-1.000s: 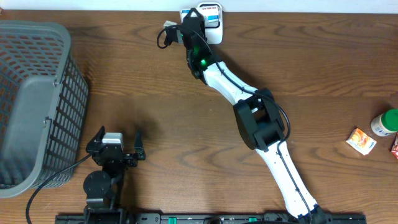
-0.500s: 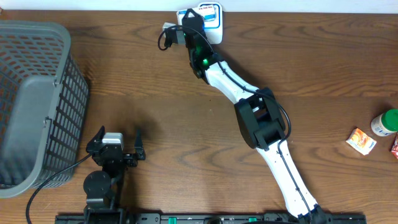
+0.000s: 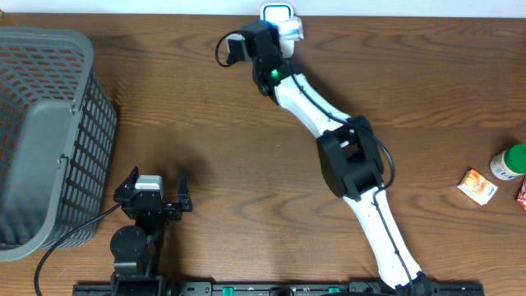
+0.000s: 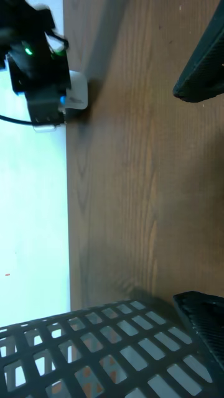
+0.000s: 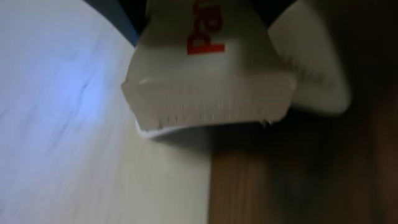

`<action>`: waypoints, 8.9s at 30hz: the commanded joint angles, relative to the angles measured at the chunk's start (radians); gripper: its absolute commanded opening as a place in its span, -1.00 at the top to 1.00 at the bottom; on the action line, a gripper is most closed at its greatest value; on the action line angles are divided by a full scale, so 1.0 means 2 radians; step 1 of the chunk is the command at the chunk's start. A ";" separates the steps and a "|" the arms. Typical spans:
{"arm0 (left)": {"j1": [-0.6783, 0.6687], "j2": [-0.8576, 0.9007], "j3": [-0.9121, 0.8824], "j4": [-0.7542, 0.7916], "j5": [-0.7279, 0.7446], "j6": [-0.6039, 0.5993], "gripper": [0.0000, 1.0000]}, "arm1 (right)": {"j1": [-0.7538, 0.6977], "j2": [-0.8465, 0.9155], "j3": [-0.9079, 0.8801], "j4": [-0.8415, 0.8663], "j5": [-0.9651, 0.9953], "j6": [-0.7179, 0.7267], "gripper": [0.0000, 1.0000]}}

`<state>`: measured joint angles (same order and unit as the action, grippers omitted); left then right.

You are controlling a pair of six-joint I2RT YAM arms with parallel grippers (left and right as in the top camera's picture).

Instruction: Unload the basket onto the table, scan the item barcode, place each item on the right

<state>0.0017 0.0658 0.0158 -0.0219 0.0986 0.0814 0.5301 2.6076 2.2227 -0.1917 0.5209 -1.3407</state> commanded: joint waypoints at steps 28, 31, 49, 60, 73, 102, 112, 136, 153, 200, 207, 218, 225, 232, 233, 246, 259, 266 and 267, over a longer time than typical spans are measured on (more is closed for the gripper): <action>-0.001 -0.001 -0.006 -0.019 0.008 -0.002 -0.92 | -0.345 -0.133 -0.041 -0.603 -0.101 0.596 0.41; -0.001 -0.001 -0.006 -0.019 0.008 -0.002 -0.92 | -0.399 -0.133 -0.048 -0.592 -0.139 0.595 -0.01; -0.001 -0.001 -0.006 -0.019 0.008 -0.002 -0.92 | -0.511 -0.238 -0.022 -0.580 -0.483 0.601 -0.99; -0.001 -0.001 -0.006 -0.019 0.008 -0.002 -0.92 | -0.509 -0.576 -0.022 -0.284 -0.697 0.783 -0.99; -0.001 -0.001 -0.006 -0.019 0.008 -0.002 -0.92 | -0.425 -0.814 -0.022 -0.282 -0.700 0.747 -0.99; 0.000 -0.001 -0.003 0.108 0.061 0.009 -0.93 | -0.383 -1.185 -0.416 -0.257 -0.592 0.672 -0.99; 0.000 0.000 -0.003 -0.022 0.061 0.009 -0.92 | -0.382 -1.187 -0.425 -0.272 -0.570 0.671 -0.98; 0.000 0.002 -0.003 -0.021 0.061 0.009 -0.92 | -0.318 -1.186 -0.444 -0.272 -0.433 0.711 -0.99; 0.000 0.002 -0.003 -0.021 0.061 0.009 -0.92 | -0.317 -1.186 -0.484 -0.393 -0.340 0.707 -0.99; 0.000 0.002 -0.003 -0.021 0.061 0.009 -0.92 | -0.227 -1.301 -1.109 0.059 -0.268 0.733 -0.98; 0.000 0.002 -0.003 -0.021 0.061 0.009 -0.92 | -0.227 -1.301 -1.109 0.059 -0.267 0.733 -0.99; 0.000 0.002 -0.003 -0.021 0.061 0.009 -0.92 | -0.227 -1.301 -1.109 0.059 -0.267 0.733 -0.98; -0.001 -0.003 -0.003 -0.021 0.056 0.009 -0.92 | -0.227 -1.301 -1.109 0.059 -0.267 0.733 -0.99; -0.001 -0.032 -0.004 -0.022 0.047 -0.062 -0.92 | -0.227 -1.301 -1.109 0.059 -0.267 0.733 -0.98; -0.001 -0.032 -0.004 -0.022 0.031 -0.083 -0.92 | -0.227 -1.301 -1.109 0.059 -0.267 0.733 -0.99; -0.012 -0.032 -0.006 -0.027 -0.061 -0.146 -0.92 | -0.227 -1.301 -1.109 0.059 -0.267 0.733 -0.99; -0.027 -0.032 -0.006 -0.028 -0.053 -0.163 -0.92 | -0.227 -1.301 -1.109 0.059 -0.267 0.733 -0.99; -0.027 -0.032 -0.006 -0.026 -0.054 -0.180 -0.92 | -0.227 -1.301 -1.109 0.059 -0.267 0.733 -0.98; -0.027 -0.032 -0.006 -0.026 -0.055 -0.180 -0.93 | -0.227 -1.301 -1.109 0.059 -0.267 0.733 -0.99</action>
<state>-0.0486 0.0128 0.0231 -0.0372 0.0196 -0.2657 0.0662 0.0116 0.0097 -0.0731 -0.0254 0.1406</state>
